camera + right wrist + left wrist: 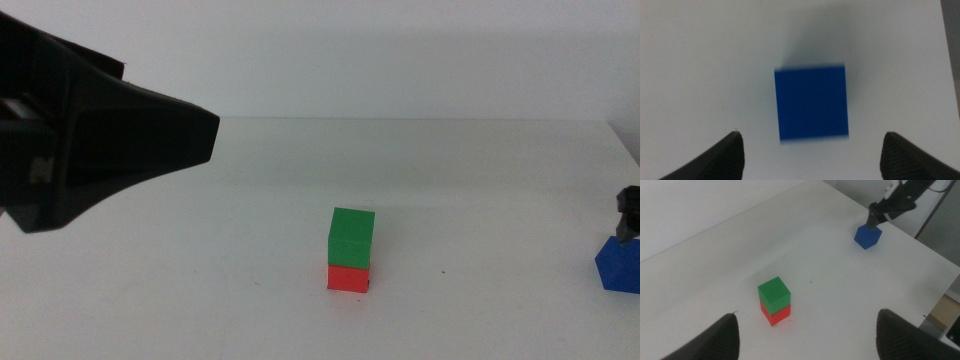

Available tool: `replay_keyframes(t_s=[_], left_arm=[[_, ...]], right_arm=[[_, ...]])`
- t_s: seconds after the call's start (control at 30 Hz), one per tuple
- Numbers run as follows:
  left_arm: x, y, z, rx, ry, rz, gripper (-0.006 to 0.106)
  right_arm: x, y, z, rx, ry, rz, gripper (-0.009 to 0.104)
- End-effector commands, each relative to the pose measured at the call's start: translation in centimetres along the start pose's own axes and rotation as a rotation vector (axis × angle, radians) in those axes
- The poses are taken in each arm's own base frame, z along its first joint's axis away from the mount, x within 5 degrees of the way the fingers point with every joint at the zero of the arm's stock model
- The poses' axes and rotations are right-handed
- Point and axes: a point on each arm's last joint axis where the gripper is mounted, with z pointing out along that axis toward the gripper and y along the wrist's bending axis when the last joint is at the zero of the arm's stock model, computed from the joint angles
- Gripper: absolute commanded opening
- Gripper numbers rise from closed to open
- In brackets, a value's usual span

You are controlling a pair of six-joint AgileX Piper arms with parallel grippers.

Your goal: Stack red cubes first, then green, then blue cubes in a specific spot.

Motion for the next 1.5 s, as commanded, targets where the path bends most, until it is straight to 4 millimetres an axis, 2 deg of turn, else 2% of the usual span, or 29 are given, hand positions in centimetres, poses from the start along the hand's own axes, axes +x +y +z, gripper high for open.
replay_keyframes(t_s=[0.0,0.17,0.37,0.43,0.5,0.53,0.6,0.63,0.67,0.77,0.83,0.93,1.0,1.13,1.23,1.33,1.47], left_arm=[[-0.1,0.0,-0.1,0.005,-0.017,-0.003,0.094],[-0.1,0.0,-0.1,0.005,-0.017,-0.003,0.094],[-0.1,0.0,-0.1,0.005,-0.017,-0.003,0.094],[-0.1,0.0,-0.1,0.005,-0.017,-0.003,0.094],[-0.1,0.0,-0.1,0.005,-0.017,-0.003,0.094],[-0.1,0.0,-0.1,0.005,-0.017,-0.003,0.094],[-0.1,0.0,-0.1,0.005,-0.017,-0.003,0.094],[-0.1,0.0,-0.1,0.005,-0.017,-0.003,0.094],[-0.1,0.0,-0.1,0.005,-0.017,-0.003,0.094],[-0.1,0.0,-0.1,0.005,-0.017,-0.003,0.094],[-0.1,0.0,-0.1,0.005,-0.017,-0.003,0.094],[-0.1,0.0,-0.1,0.001,-0.017,-0.001,0.094],[-0.1,0.0,-0.1,-0.002,-0.017,0.001,0.094],[-0.1,0.0,-0.1,-0.002,-0.017,0.001,0.094],[-0.1,0.0,-0.1,-0.002,-0.017,0.001,0.094],[-0.1,0.0,-0.1,-0.002,-0.017,0.001,0.094],[-0.1,0.0,-0.1,-0.002,-0.017,0.001,0.094]], right_arm=[[-1.2,-0.1,1.0,0.005,-0.034,-0.016,0.093],[-2.1,0.0,3.3,0.006,-0.011,-0.016,0.093],[-2.0,0.0,6.7,0.015,0.073,-0.01,0.092],[-1.9,-0.1,7.5,0.018,0.096,-0.011,0.086],[-1.7,-0.1,7.8,0.022,0.117,-0.019,0.064],[-1.7,-0.1,7.8,0.02,0.123,-0.015,0.041],[-1.8,0.2,6.7,0.011,0.114,-0.015,0.008],[-2.0,0.6,5.7,0.009,0.103,-0.008,-0.003],[-2.1,1.1,4.3,0.007,0.08,-0.016,0.0],[-2.5,3.8,-0.8,0.011,0.008,-0.025,0.012],[-2.1,6.9,-5.0,-0.002,-0.019,-0.01,0.013],[-0.9,12.7,-9.7,-0.019,-0.089,-0.05,0.013],[0.5,16.8,-11.2,-0.033,-0.117,-0.087,0.013],[3.0,23.6,-11.8,-0.085,-0.147,-0.135,0.013],[3.7,27.2,-11.2,-0.12,-0.132,-0.149,0.013],[3.7,30.0,-10.2,-0.154,-0.093,-0.154,0.013],[3.9,31.9,-9.0,-0.174,-0.06,-0.169,0.013]])
